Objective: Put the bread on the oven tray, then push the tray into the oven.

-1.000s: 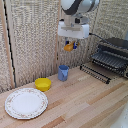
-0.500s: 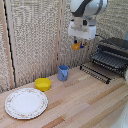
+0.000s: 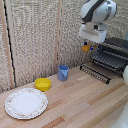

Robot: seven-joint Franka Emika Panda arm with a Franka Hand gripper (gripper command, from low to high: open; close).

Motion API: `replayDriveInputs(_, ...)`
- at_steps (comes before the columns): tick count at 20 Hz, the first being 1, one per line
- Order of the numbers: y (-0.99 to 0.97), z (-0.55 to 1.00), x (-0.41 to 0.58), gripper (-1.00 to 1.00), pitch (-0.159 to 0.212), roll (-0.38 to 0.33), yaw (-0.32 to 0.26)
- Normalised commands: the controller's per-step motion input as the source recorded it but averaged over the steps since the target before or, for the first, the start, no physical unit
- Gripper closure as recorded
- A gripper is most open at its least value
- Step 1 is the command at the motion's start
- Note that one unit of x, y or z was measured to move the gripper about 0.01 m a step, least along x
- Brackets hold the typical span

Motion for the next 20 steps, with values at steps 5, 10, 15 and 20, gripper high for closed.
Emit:
replayDriveInputs(5,-1.0,0.1,0.255,1.0,0.0,0.03,0.002)
replayDriveInputs(10,-0.97,0.1,0.383,1.0,0.013,0.052,0.004)
replayDriveInputs(15,-0.89,0.0,0.402,1.0,0.062,0.073,0.02)
replayDriveInputs(20,-0.82,0.01,0.248,1.0,0.105,0.077,0.009)
